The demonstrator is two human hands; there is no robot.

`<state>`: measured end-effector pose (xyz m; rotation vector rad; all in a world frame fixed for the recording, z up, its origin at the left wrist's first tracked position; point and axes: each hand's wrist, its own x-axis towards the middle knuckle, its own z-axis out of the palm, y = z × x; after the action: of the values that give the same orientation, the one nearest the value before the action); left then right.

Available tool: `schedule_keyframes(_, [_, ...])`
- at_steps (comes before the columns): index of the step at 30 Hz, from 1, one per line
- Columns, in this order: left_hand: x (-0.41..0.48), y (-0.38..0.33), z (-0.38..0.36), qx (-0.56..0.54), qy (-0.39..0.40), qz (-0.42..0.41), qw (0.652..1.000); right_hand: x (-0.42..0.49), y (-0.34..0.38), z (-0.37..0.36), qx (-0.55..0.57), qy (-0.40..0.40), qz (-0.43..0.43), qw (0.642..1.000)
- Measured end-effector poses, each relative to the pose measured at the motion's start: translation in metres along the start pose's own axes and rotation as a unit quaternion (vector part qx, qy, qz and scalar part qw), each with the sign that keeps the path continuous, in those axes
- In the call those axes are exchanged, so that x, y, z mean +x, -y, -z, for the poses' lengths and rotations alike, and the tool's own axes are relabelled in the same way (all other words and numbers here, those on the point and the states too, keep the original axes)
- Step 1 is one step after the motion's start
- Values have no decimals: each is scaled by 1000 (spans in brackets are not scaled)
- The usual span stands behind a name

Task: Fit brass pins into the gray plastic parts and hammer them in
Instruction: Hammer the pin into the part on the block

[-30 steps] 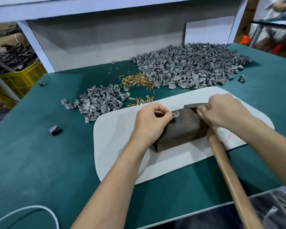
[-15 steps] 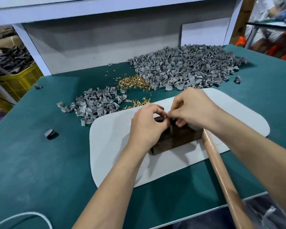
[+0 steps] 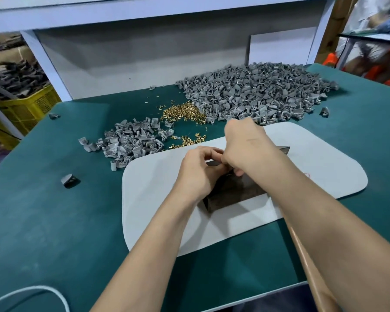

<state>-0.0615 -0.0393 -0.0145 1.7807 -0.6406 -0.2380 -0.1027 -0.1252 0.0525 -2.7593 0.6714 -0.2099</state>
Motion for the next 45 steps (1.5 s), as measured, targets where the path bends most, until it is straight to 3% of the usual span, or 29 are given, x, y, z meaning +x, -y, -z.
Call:
schedule_keyframes(4, [-1, -2, 1, -5, 4, 2, 1000, -1, -1, -1, -2, -25, -23, 999])
schedule_keyframes(19, [-2, -4, 2, -23, 18, 20, 999, 0, -12, -5, 47, 13, -35, 998])
schedule_keyframes(21, [-2, -4, 1, -22, 10, 30, 999, -2, -19, -4, 109, 48, -45, 992])
schedule_keyframes(23, [-2, -4, 2, -21, 6, 39, 999, -3, -31, -1, 240, 69, -73, 966])
schedule_keyframes(26, [-1, -3, 2, -18, 6, 46, 999, -1, -60, 9, 373, 17, -120, 920])
schedule_keyframes(31, [0, -1, 3, -41, 6, 67, 997, 5, -90, -9, 151, 18, -148, 977])
schedule_keyframes(36, [-1, -1, 5, -49, 22, 66, 996, 8, -107, -23, 199, -12, -178, 964])
schedule_keyframes(43, [0, -1, 4, -59, 20, 51, 997, 12, -106, -21, 71, 27, -167, 983])
schedule_keyframes(45, [-1, -1, 4, -67, 26, 52, 996, 12, -109, -15, 139, 47, -187, 971])
